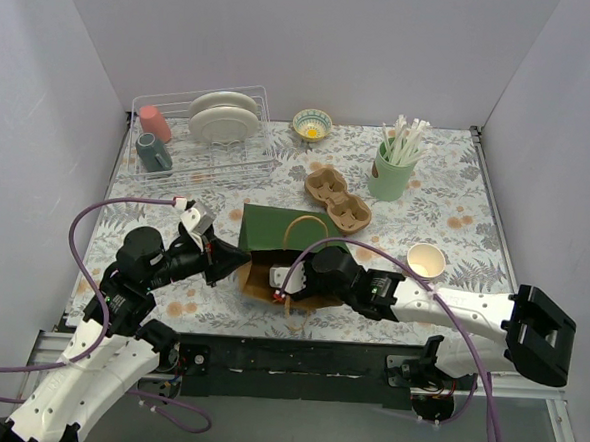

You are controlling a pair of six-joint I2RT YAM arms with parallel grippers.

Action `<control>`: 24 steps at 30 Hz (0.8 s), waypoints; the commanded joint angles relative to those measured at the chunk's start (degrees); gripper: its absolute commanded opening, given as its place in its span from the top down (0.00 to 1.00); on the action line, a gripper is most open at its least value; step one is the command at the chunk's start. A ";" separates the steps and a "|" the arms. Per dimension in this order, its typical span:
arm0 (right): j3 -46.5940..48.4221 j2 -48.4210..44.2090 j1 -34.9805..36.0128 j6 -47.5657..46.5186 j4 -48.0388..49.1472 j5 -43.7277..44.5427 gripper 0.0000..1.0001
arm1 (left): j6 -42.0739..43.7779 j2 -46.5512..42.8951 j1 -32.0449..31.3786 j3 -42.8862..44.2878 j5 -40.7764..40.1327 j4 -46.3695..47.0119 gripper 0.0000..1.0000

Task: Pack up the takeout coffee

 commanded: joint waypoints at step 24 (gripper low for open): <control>-3.80 4.70 -4.25 2.64 14.52 -2.70 0.50 | -4.41 -0.50 0.11 -2.58 1.72 4.26 1.00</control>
